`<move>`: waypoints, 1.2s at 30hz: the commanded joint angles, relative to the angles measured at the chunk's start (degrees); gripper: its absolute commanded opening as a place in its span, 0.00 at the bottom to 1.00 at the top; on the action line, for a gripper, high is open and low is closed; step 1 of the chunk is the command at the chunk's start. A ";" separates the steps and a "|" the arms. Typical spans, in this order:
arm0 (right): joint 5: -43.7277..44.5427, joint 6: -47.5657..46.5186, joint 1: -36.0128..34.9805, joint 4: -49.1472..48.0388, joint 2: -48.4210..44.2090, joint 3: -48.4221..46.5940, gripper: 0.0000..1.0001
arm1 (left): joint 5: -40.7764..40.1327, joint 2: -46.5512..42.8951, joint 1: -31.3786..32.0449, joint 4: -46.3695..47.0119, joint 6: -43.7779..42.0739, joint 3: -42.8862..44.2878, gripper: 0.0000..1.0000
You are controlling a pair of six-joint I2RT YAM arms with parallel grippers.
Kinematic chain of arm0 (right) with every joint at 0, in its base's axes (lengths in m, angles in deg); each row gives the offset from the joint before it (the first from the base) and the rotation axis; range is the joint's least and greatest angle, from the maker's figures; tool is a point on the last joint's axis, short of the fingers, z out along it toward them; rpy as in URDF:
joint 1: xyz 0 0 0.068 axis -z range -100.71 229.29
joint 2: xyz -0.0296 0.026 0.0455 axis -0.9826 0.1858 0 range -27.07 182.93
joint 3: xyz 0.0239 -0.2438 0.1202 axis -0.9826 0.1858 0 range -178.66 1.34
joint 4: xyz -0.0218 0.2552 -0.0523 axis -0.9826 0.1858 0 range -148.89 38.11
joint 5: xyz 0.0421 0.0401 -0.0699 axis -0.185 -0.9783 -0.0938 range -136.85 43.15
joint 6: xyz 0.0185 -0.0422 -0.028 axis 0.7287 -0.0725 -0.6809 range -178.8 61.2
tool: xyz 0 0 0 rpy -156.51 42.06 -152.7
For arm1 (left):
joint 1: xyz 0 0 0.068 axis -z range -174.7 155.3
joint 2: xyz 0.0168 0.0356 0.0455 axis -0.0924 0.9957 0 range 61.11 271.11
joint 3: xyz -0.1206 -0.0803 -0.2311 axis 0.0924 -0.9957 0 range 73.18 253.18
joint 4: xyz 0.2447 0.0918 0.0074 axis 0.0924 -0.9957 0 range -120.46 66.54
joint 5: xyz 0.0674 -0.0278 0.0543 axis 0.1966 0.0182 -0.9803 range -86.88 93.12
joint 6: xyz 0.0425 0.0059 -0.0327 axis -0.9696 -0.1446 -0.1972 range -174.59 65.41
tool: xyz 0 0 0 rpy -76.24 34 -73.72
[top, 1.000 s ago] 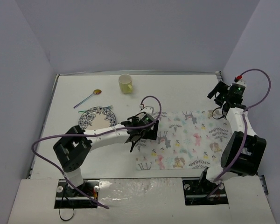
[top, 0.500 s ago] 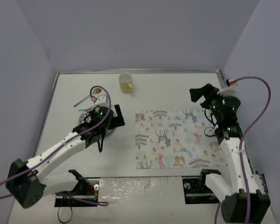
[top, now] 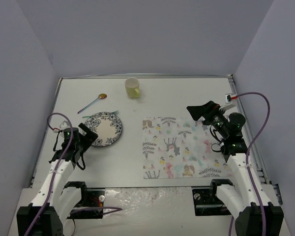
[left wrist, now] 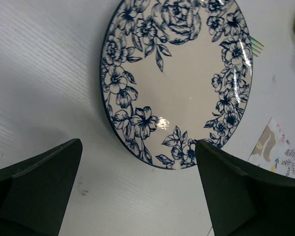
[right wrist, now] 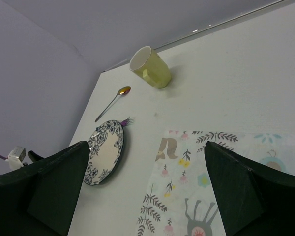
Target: Set the dinner table for one person
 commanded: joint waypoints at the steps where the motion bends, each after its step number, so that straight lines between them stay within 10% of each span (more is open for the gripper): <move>1: -4.02 -0.50 -1.49 -7.50 -0.56 0.88 1.00 | 11.58 3.96 -8.90 14.81 4.71 -4.49 0.95; 27: -6.10 -2.02 -2.97 -12.25 -0.38 4.57 1.00 | 18.87 33.39 -12.53 47.78 8.14 -13.04 0.60; 36: -6.28 -2.57 -3.01 -11.78 -0.84 4.39 1.00 | 19.24 33.54 -12.53 48.42 7.71 -13.98 0.03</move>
